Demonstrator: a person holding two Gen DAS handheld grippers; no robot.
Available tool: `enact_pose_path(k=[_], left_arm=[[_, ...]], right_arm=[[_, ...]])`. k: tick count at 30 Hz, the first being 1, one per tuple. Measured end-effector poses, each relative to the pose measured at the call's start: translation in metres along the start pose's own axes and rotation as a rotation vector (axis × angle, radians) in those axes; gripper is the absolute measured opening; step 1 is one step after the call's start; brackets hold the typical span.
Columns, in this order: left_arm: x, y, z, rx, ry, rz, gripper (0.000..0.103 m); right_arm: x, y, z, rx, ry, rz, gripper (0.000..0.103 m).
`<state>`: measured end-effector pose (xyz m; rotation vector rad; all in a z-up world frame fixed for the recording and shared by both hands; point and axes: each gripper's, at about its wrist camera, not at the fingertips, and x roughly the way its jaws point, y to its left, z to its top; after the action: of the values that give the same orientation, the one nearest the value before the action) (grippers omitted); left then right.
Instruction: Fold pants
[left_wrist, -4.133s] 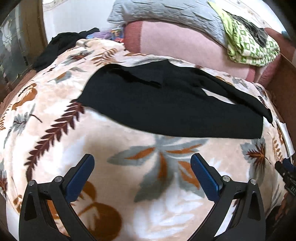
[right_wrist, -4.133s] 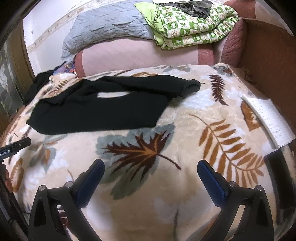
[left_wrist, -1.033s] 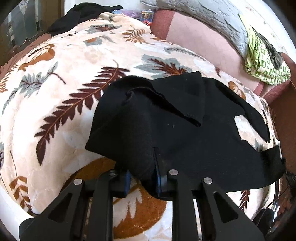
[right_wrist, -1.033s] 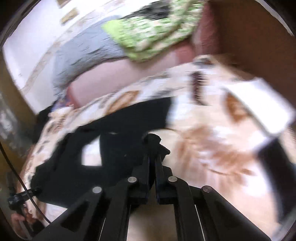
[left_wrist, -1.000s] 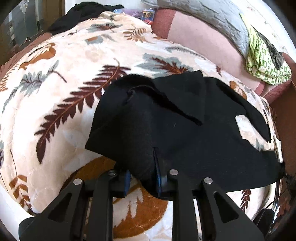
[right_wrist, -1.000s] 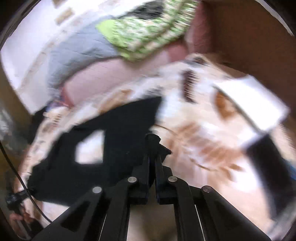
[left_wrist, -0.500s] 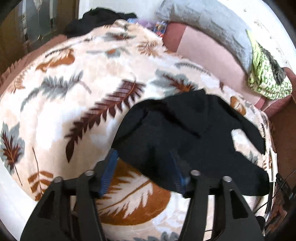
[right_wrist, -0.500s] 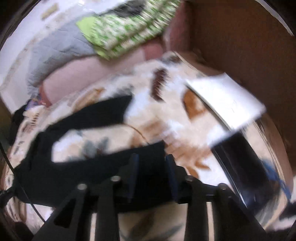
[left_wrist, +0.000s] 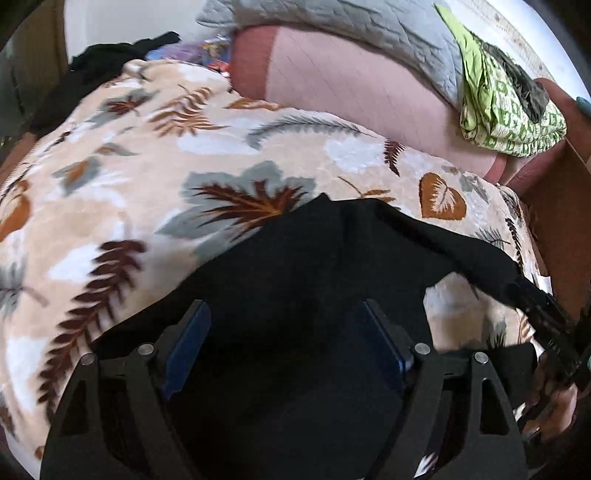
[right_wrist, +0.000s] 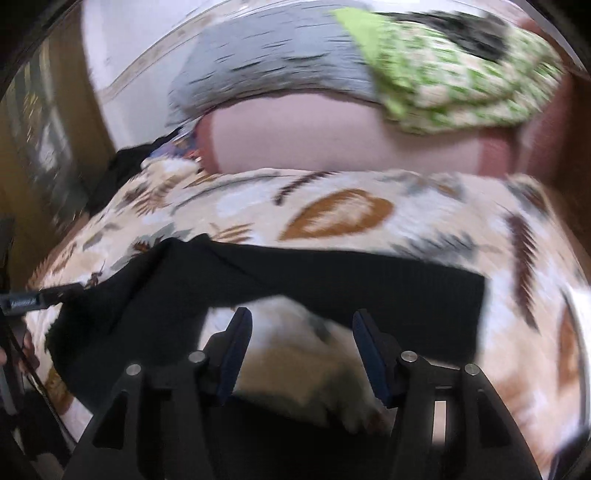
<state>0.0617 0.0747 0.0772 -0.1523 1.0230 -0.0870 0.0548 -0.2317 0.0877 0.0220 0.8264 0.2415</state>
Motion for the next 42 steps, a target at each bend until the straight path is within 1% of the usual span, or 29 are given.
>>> enact_pose_path(k=[1,2,5,8,10,12,13,14,15,16,18,20,22,25,27,28,30,32,33,34,36,37,39,40,42], left_arm=[[0.006,-0.006,0.002,0.005,-0.002,0.014,0.083],[0.012,-0.011,0.005,0.018,-0.002,0.031,0.083],[0.036,-0.028,0.014,0.091,0.006,0.124,0.083],[0.056,-0.034,0.025,0.19,0.009,0.233,0.083],[0.064,-0.031,0.029,0.221,0.012,0.258,0.083],[0.075,-0.026,0.032,0.246,0.033,0.246,0.081],[0.079,-0.023,0.034,0.251,0.046,0.234,0.07],[0.082,-0.02,0.035,0.249,0.058,0.212,0.06],[0.083,-0.013,0.037,0.232,0.069,0.166,0.045],[0.08,-0.01,0.039,0.216,0.067,0.151,0.035],[0.072,-0.007,0.041,0.221,0.058,0.144,0.016],[0.056,-0.002,0.042,0.22,0.046,0.091,0.015],[0.036,-0.002,0.042,0.232,0.023,0.054,0.014],[-0.013,0.001,0.031,0.29,-0.028,0.005,0.013],[-0.039,0.005,0.02,0.333,-0.036,-0.021,0.014],[-0.049,0.008,0.013,0.357,-0.033,-0.026,0.016],[-0.066,0.017,-0.009,0.417,0.005,-0.035,0.018],[-0.07,0.027,-0.024,0.45,0.049,-0.03,0.024],[-0.07,0.033,-0.035,0.468,0.078,-0.011,0.03],[-0.069,0.038,-0.041,0.478,0.091,0.01,0.034],[-0.066,0.051,-0.055,0.476,0.114,0.039,0.037],[-0.063,0.057,-0.06,0.462,0.132,0.052,0.037],[-0.059,0.07,-0.07,0.431,0.155,0.081,0.037],[-0.061,0.076,-0.073,0.419,0.154,0.09,0.037],[-0.065,0.088,-0.076,0.39,0.142,0.095,0.038]], right_arm=[[0.007,0.005,0.003,-0.016,0.002,-0.001,0.065],[0.017,0.009,0.007,-0.032,0.007,-0.001,0.065],[0.045,0.022,0.018,-0.067,0.013,0.009,0.066],[0.071,0.033,0.027,-0.107,0.033,0.016,0.066],[0.089,0.04,0.032,-0.15,0.05,0.009,0.066],[0.106,0.045,0.036,-0.185,0.058,-0.001,0.065],[0.113,0.045,0.037,-0.19,0.073,-0.014,0.053],[0.119,0.043,0.039,-0.186,0.092,-0.03,0.02],[0.122,0.039,0.042,-0.161,0.103,-0.027,0.011],[0.12,0.036,0.043,-0.133,0.096,-0.01,0.011],[0.102,0.03,0.046,-0.079,0.066,0.033,0.01],[0.079,0.028,0.046,-0.072,0.032,0.052,0.009],[0.05,0.029,0.045,-0.081,-0.003,0.072,0.009],[0.001,0.034,0.036,-0.124,-0.054,0.09,0.009],[-0.027,0.038,0.024,-0.152,-0.07,0.102,0.009],[-0.042,0.042,0.012,-0.17,-0.071,0.111,0.009],[-0.061,0.048,-0.015,-0.192,-0.058,0.121,0.009],[-0.068,0.055,-0.044,-0.197,-0.015,0.131,0.009],[-0.068,0.057,-0.059,-0.197,0.015,0.134,0.009],[-0.065,0.058,-0.077,-0.185,0.055,0.143,0.009],[-0.052,0.062,-0.103,-0.182,0.133,0.151,0.009],[-0.046,0.066,-0.115,-0.202,0.164,0.13,0.009],[-0.048,0.075,-0.123,-0.242,0.165,0.104,0.012],[-0.051,0.077,-0.122,-0.245,0.158,0.102,0.017],[-0.064,0.08,-0.115,-0.23,0.127,0.116,0.021]])
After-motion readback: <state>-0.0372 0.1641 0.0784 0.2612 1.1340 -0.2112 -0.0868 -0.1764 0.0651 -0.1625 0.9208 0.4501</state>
